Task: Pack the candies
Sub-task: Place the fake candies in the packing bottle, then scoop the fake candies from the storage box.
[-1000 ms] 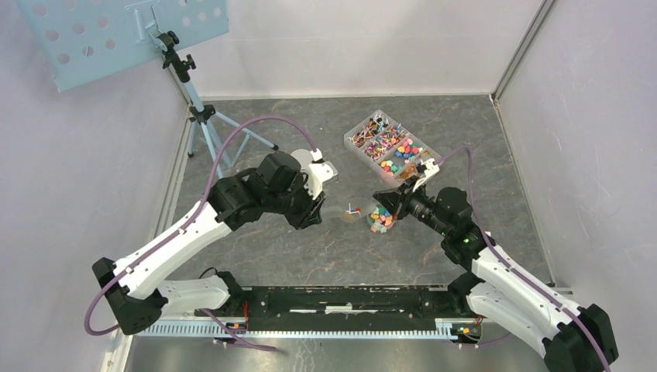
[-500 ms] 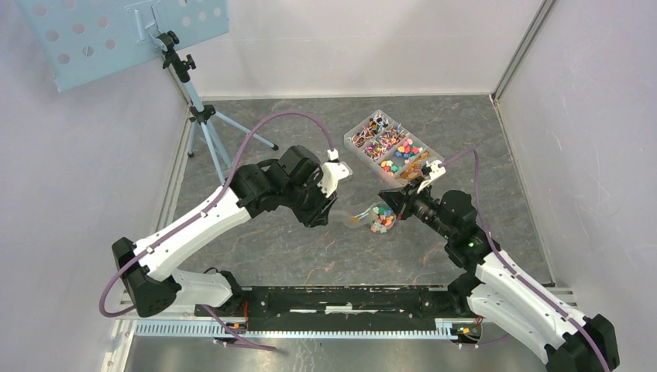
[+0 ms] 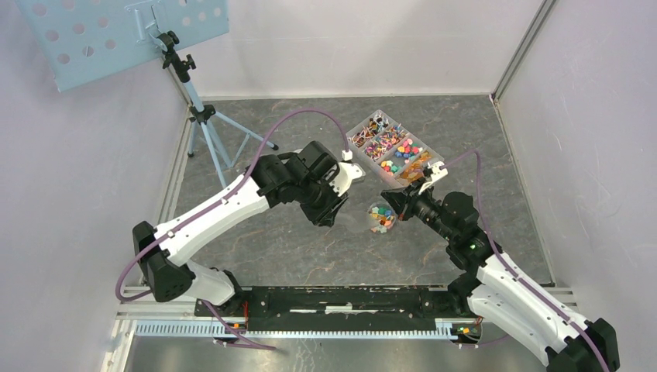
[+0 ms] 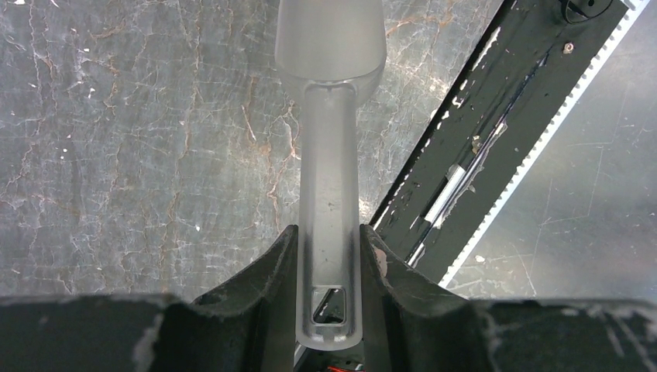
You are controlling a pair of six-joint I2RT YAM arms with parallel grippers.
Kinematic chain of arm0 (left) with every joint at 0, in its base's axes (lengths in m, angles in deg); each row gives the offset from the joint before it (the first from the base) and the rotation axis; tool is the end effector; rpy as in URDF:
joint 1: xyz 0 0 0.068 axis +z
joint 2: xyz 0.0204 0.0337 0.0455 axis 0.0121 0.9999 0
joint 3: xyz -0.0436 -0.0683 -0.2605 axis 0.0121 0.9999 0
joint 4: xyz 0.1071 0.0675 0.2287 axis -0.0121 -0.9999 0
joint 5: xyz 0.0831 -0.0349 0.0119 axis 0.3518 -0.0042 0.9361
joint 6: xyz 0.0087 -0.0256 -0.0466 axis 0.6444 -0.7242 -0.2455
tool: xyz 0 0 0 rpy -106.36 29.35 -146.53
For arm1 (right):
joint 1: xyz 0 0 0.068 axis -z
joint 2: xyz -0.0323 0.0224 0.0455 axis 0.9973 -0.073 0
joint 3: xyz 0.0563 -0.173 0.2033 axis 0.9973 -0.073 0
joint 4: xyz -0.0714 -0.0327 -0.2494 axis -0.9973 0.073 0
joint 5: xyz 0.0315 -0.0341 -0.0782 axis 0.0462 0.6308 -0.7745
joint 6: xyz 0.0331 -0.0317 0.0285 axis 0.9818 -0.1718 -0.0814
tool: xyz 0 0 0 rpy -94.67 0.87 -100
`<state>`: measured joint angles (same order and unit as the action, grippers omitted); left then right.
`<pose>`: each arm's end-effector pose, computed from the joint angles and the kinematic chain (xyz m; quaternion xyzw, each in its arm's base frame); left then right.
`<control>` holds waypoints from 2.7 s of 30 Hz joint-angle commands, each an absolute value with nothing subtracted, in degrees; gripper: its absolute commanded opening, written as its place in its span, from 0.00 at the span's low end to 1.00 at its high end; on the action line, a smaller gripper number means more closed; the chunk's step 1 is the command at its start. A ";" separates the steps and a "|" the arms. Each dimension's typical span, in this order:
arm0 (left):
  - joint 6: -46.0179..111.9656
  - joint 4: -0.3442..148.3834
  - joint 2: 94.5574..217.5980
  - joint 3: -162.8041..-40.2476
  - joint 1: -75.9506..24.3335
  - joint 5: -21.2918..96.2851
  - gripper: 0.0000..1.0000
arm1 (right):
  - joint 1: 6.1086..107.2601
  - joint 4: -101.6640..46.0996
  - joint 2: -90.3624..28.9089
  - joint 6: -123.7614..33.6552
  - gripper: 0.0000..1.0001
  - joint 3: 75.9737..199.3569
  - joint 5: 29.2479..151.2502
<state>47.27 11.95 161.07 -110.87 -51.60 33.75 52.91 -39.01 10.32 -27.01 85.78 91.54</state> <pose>0.1630 -0.2229 0.3455 0.4673 0.8368 -0.2034 0.2001 0.1469 0.1016 0.2614 -0.1040 0.7334 0.3738 0.5582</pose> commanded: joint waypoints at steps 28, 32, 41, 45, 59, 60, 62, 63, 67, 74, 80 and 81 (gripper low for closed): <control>46.74 13.45 162.52 -117.84 -51.91 45.58 0.02 | 52.68 -37.42 16.69 -30.22 0.44 85.00 84.02; 48.01 14.92 164.13 -120.39 -50.59 51.01 0.02 | 52.68 -36.18 18.96 -30.97 0.70 85.50 82.96; 55.26 17.61 174.98 -131.50 -39.59 47.54 0.02 | 52.68 -35.32 20.05 -31.99 0.98 86.48 79.84; 57.94 16.63 182.62 -140.18 -36.22 46.80 0.02 | 52.68 -35.11 19.35 -31.88 0.98 86.38 79.38; 64.20 11.97 204.47 -163.55 -32.19 43.18 0.02 | 52.68 -31.72 18.40 -32.01 0.98 88.49 73.65; 64.40 12.04 205.07 -164.04 -32.18 43.29 0.02 | 52.68 -32.28 18.37 -31.87 0.98 88.38 73.52; 64.71 12.00 206.08 -164.68 -32.11 43.06 0.02 | 52.68 -32.83 17.59 -31.64 0.98 88.33 72.05; 64.78 12.05 206.45 -164.79 -32.05 42.68 0.02 | 52.75 -32.42 16.75 -31.51 0.98 88.83 70.09; 65.02 12.33 207.56 -164.76 -32.01 41.41 0.02 | 52.74 -33.34 10.85 -34.44 0.98 91.64 62.92; 66.47 12.37 209.54 -164.71 -32.00 40.83 0.02 | 62.28 -32.66 -7.12 -32.80 0.93 100.01 65.71; 67.30 14.22 210.63 -164.82 -31.93 40.57 0.02 | 75.24 -34.73 -17.31 -25.00 0.78 98.15 75.77; 67.49 14.45 210.72 -164.88 -31.92 40.44 0.02 | 76.78 -34.83 -19.05 -24.45 0.74 98.01 77.18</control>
